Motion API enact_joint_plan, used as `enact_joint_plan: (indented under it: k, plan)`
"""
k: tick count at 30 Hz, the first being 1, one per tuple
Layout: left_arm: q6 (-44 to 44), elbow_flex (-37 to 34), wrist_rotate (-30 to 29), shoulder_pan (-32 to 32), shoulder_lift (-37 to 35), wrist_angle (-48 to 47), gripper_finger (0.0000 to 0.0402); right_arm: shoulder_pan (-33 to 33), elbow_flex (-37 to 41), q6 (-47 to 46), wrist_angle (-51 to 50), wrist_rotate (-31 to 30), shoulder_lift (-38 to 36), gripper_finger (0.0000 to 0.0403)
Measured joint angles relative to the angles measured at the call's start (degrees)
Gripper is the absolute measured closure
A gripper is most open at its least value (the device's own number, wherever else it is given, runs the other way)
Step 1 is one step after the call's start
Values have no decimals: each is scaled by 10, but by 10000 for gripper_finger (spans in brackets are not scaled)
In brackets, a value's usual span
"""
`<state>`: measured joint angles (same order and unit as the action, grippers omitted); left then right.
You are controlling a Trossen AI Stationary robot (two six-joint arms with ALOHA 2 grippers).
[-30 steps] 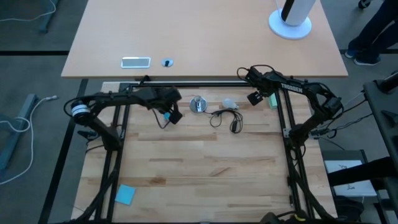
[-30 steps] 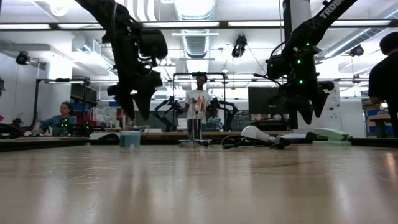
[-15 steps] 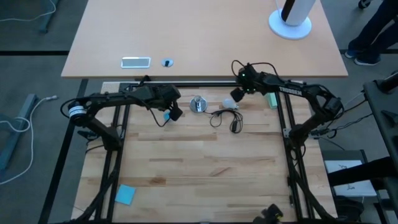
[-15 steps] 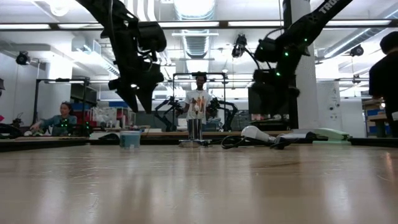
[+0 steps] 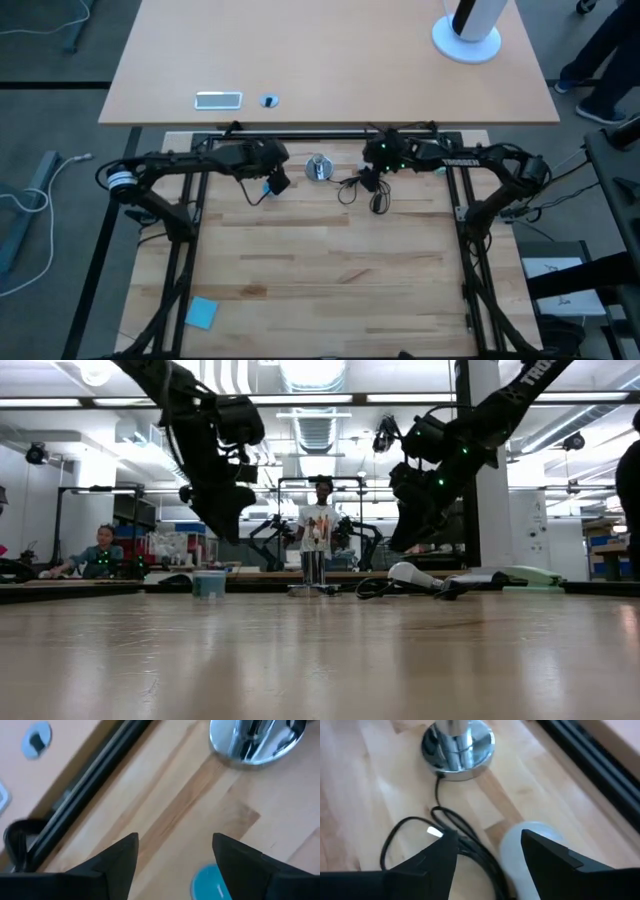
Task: Screw lightbulb
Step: Return to Home Position
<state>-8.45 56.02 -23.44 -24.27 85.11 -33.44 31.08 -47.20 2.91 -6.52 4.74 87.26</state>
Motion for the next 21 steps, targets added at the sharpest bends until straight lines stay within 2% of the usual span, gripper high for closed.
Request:
enact_joint_plan:
  k: [4,7,15,17,19,21]
  plan:
    - [35,-75,-1,-1,-39,117,185,-13,33,-1,69,3,0,206]
    - [39,-130,-1,-1,-77,189,226,-25,43,4,113,3,0,228]
    - [35,-239,-1,-1,-168,290,382,-57,43,35,202,3,0,327]
    - [35,-258,-1,1,-184,312,393,-63,43,47,217,15,0,360]
    - [39,-273,-1,8,-201,333,392,-65,43,63,233,54,0,389]
    - [54,-293,-2,20,-222,374,398,-69,45,66,256,81,0,397]
